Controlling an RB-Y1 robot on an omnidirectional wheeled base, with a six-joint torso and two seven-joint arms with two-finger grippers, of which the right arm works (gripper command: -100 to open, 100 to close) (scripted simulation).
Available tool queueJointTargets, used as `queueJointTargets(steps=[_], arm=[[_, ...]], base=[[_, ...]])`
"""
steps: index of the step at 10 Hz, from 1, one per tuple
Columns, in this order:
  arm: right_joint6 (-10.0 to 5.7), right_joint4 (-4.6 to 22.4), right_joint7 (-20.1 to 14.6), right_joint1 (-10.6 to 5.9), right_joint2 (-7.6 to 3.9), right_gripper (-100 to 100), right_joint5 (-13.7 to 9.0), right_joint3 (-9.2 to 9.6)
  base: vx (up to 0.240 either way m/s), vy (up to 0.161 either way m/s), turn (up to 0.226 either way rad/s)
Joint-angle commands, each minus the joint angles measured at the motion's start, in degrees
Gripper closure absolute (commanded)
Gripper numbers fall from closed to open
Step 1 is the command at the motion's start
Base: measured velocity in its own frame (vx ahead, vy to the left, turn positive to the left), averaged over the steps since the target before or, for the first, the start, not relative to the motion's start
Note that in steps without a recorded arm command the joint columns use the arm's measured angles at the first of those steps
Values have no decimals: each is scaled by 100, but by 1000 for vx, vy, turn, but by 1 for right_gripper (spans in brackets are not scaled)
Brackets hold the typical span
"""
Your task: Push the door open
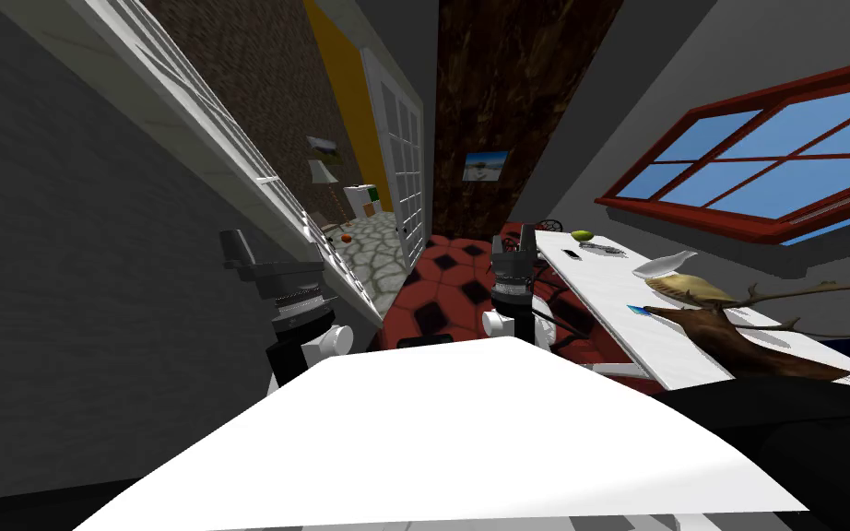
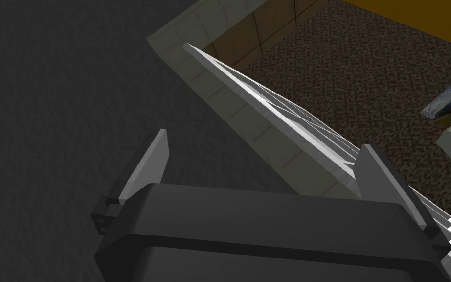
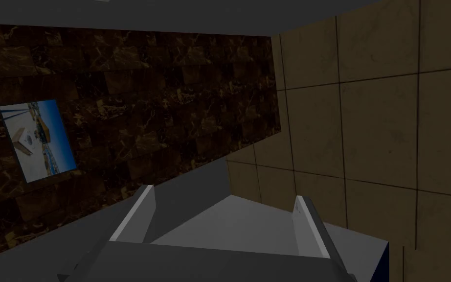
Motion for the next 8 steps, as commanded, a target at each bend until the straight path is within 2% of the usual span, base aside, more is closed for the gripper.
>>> queueJointTargets(steps=[1, 2, 5, 8], arm=[[-38, 166, 156, -39, -101, -100, 65, 40], [-38, 166, 156, -39, -101, -100, 65, 40], [-115, 501, 473, -118, -259, -100, 197, 122], [-182, 798, 754, -188, -373, -100, 314, 194]], base=[[71, 130, 43], [157, -26, 32], [185, -67, 59], [199, -12, 48]])
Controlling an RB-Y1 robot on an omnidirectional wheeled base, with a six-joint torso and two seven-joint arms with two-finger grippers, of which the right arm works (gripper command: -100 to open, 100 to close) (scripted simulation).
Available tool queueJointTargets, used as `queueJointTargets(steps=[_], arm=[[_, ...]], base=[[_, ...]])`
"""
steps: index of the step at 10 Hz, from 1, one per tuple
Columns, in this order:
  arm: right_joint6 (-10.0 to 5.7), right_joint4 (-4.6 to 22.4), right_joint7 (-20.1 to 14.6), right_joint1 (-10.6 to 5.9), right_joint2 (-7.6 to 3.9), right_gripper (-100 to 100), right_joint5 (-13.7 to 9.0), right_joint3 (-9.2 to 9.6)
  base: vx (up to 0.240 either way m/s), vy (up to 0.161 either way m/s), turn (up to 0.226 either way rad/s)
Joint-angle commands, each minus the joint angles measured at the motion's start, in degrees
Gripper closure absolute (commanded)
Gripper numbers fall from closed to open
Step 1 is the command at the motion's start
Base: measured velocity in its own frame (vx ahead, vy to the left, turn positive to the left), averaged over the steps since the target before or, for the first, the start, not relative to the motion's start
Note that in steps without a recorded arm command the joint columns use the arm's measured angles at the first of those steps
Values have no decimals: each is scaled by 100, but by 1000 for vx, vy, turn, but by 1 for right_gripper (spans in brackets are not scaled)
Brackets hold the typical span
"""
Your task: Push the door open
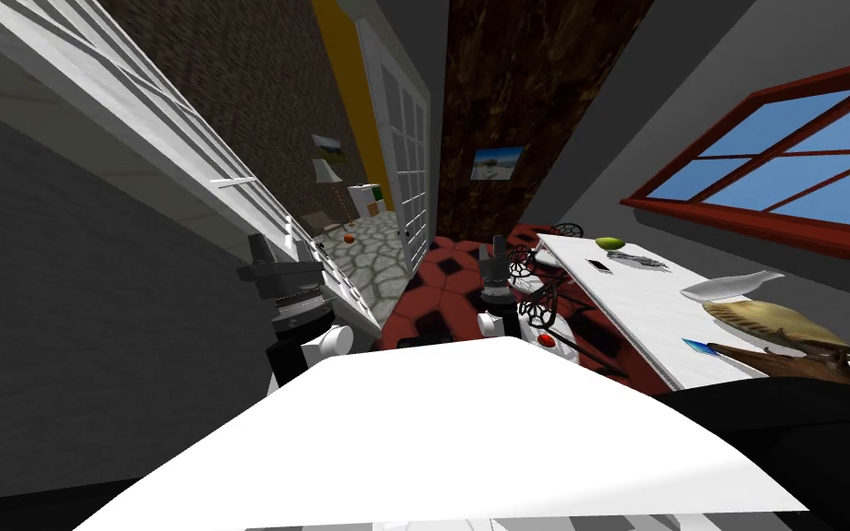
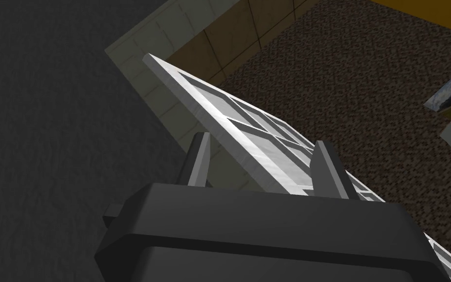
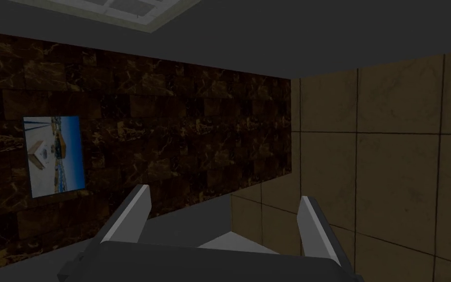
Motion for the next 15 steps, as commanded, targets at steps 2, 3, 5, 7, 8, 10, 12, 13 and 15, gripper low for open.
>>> queueJointTargets(steps=[2, 3, 5, 7, 8, 10, 12, 13, 15], arm=[[-62, 300, 287, -75, -110, -100, 110, 55], [-90, 424, 404, -104, -145, -100, 159, 85], [-151, 688, 653, -166, -211, -100, 262, 149], [-200, 904, 858, -217, -254, -100, 348, 202], [-217, 977, 927, -234, -268, -100, 376, 220], [-267, 1196, 1134, -286, -310, -100, 463, 273], [-304, 1356, 1285, -323, -332, -100, 525, 312], [-340, 1516, 1436, -361, -353, -100, 588, 351], [-395, 1755, 1663, -417, -385, -100, 683, 409]], base=[[151, -40, 57], [175, -51, 75], [210, -22, 65], [151, -33, 56], [120, -27, 45], [156, -29, 54], [94, -38, 40], [118, -22, 71], [128, -26, 61]])
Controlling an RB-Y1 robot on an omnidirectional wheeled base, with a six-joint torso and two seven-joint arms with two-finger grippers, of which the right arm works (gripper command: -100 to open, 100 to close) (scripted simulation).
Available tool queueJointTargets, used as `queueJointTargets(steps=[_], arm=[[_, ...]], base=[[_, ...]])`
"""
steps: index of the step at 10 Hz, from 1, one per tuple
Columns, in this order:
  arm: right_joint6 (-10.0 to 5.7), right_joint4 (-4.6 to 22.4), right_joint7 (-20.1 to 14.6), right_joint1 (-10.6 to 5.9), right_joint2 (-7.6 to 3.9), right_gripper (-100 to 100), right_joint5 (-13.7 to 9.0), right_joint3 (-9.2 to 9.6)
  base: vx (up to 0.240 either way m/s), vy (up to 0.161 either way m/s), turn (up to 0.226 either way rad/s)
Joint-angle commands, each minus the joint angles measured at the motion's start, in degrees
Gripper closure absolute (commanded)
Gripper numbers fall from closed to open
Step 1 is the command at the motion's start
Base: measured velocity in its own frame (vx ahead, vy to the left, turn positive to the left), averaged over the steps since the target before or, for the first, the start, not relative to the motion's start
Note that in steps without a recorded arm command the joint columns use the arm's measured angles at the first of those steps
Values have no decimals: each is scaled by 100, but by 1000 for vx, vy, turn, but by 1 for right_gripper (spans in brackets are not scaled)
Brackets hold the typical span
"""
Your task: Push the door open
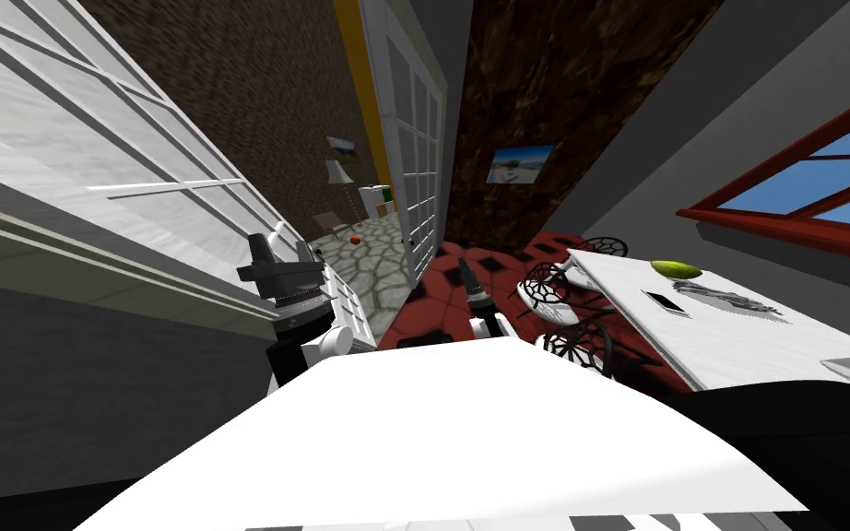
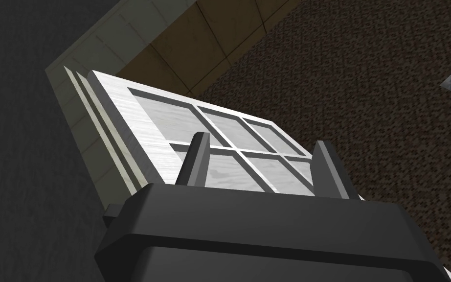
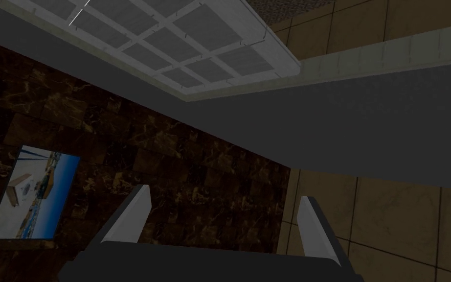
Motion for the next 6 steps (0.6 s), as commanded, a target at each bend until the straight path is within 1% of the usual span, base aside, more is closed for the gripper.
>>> queueJointTargets(steps=[1, 2, 3, 5, 6], arm=[[-65, 213, 189, -50, -1, -100, 73, 47], [-85, 298, 270, -70, -8, -100, 106, 68], [-124, 468, 430, -110, -21, -100, 173, 109], [-162, 638, 591, -150, -34, -100, 240, 150], [-201, 807, 751, -190, -48, -100, 307, 192]], base=[[129, -55, 48], [119, -55, 48], [160, -56, 64], [139, -30, 55], [145, -31, 63]])
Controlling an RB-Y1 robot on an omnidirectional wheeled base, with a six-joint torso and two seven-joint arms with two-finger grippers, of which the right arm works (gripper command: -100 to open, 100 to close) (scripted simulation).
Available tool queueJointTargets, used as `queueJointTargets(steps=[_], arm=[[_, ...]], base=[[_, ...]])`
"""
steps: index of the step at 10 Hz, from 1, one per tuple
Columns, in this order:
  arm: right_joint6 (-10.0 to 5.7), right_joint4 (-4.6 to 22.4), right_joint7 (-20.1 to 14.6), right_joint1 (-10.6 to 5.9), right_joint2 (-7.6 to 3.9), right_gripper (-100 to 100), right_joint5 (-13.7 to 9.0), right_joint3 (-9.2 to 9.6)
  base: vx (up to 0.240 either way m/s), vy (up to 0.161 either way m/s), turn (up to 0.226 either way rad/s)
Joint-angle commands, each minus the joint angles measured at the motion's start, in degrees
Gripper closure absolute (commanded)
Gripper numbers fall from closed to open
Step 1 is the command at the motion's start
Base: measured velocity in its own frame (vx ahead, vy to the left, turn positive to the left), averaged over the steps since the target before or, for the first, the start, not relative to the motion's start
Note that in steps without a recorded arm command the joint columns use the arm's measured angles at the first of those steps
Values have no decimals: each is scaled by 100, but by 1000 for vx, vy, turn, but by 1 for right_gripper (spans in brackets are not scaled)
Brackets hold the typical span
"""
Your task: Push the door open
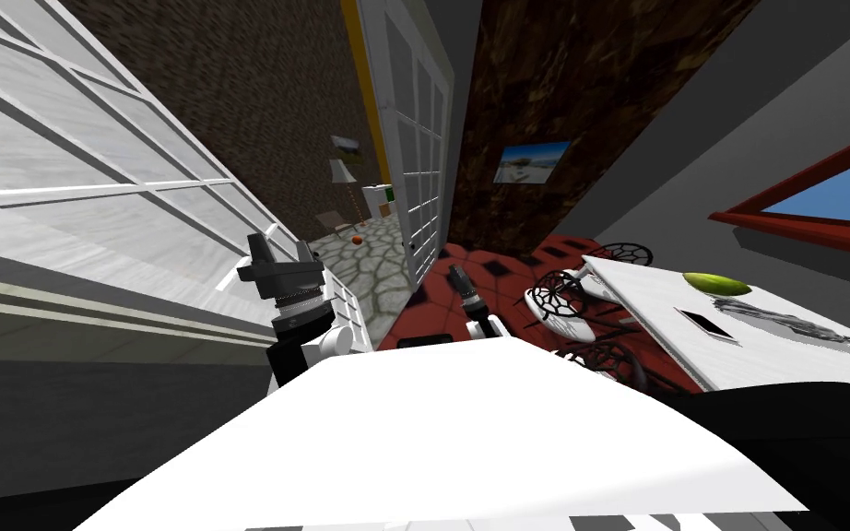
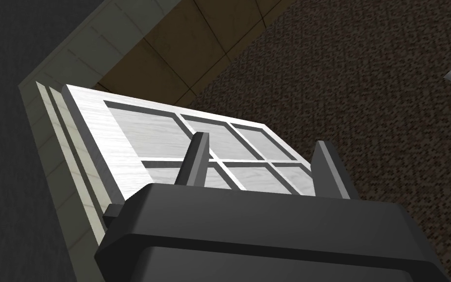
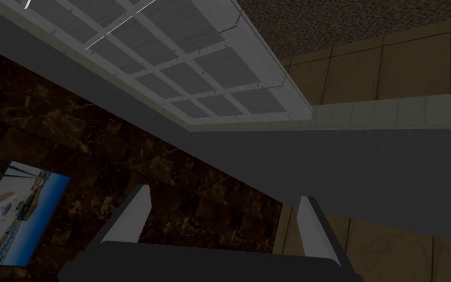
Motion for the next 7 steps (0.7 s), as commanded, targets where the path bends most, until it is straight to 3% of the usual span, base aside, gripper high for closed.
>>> queueJointTargets(steps=[1, 7], arm=[[-17, 178, 180, -69, -12, -100, 73, 44], [-157, 790, 759, -213, -31, -100, 314, 193]], base=[[137, -45, 54], [103, -39, 54]])
